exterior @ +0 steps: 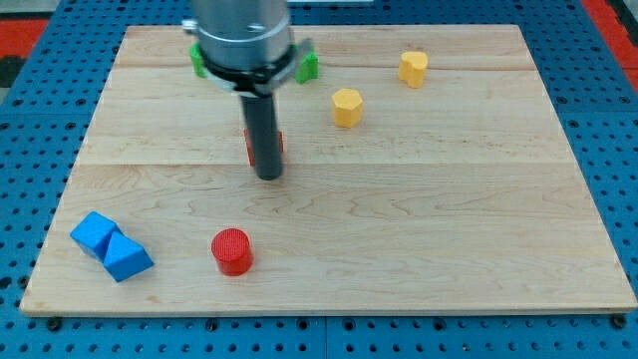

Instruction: Nudge the red star a bit left

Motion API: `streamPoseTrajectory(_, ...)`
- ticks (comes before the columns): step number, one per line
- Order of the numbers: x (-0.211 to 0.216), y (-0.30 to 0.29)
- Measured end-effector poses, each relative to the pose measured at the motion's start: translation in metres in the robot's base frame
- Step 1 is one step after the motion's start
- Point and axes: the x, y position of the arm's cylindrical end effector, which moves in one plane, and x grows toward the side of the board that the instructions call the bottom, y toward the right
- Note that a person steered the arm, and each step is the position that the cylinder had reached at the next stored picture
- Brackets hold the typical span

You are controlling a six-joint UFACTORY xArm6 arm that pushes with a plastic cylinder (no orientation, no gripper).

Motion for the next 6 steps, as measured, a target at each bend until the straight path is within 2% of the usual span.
streamPoseTrajectory(1, -0.008, 0.03)
streamPoseTrajectory(2, -0.022, 0.025)
streamPoseTrajectory(3, -0.022, -0.012)
streamPoseTrajectory(4, -0.003, 0.013)
streamPoseTrajectory(5, 0.095, 0.045)
streamPoseTrajectory(6, 0.157, 0.036)
